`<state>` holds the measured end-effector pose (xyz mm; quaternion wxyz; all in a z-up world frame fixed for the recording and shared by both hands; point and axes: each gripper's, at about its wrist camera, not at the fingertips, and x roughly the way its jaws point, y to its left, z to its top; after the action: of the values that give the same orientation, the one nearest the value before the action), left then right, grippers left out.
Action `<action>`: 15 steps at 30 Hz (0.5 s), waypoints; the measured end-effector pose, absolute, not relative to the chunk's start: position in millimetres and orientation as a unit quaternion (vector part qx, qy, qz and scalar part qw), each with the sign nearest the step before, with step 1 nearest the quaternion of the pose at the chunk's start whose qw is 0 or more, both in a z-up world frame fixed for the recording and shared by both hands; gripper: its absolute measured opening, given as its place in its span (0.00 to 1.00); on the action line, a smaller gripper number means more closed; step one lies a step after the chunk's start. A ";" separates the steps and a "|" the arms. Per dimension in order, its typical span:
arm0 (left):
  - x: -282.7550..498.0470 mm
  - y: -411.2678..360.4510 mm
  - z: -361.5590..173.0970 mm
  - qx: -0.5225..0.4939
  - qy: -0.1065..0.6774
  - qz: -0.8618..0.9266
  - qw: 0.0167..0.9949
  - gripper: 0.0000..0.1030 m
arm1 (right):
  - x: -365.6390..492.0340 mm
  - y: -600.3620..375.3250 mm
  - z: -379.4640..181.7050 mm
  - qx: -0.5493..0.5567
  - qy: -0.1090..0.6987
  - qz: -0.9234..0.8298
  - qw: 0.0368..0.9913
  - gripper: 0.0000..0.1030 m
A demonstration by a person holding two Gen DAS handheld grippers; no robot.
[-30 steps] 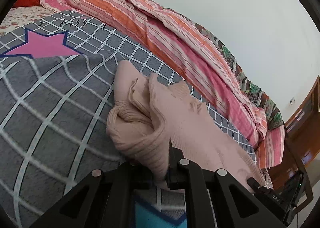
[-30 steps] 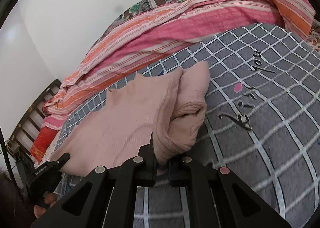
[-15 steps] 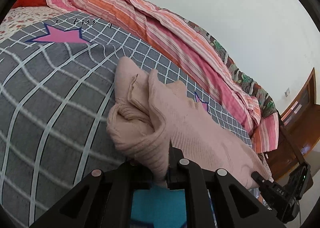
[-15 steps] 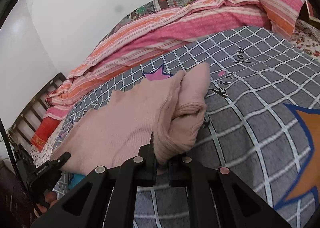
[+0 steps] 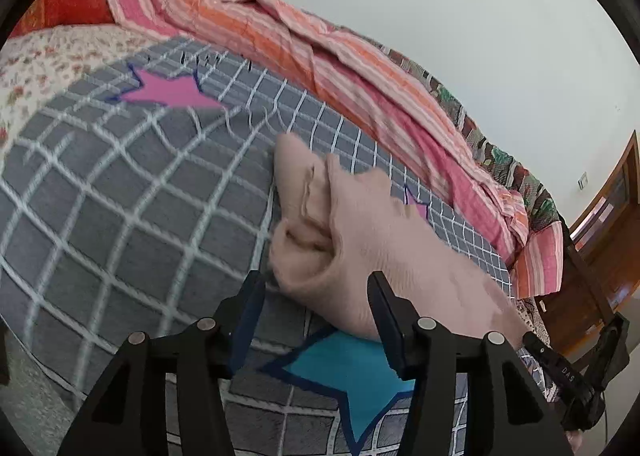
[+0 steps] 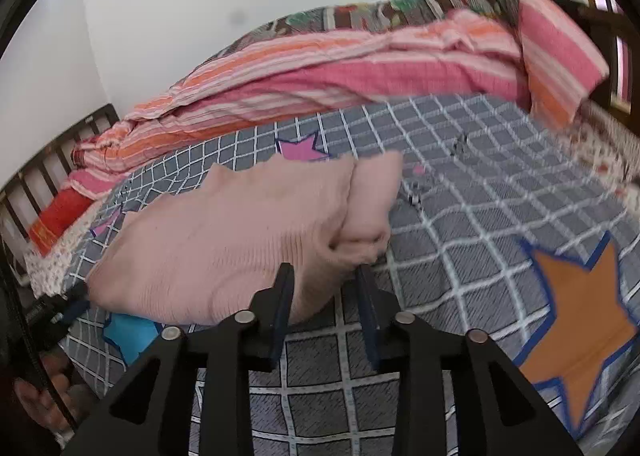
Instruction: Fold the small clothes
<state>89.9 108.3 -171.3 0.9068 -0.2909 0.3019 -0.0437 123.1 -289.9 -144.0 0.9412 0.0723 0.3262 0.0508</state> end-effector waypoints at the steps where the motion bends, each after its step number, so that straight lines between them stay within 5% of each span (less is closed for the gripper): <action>1: 92.2 110.8 -164.8 -0.288 0.296 -0.047 0.910 0.52 | 124.8 -288.2 -137.9 0.064 0.318 0.052 0.945 0.44; 15: 223.9 86.1 -122.3 -0.225 0.306 -0.070 0.922 0.53 | 253.6 -270.0 -111.0 0.088 0.327 0.049 0.940 0.50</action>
<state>223.9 86.1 -122.3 0.9222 -0.2254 0.3064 -0.0699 253.6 -270.0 -111.0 0.9397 0.0875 0.3270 0.0487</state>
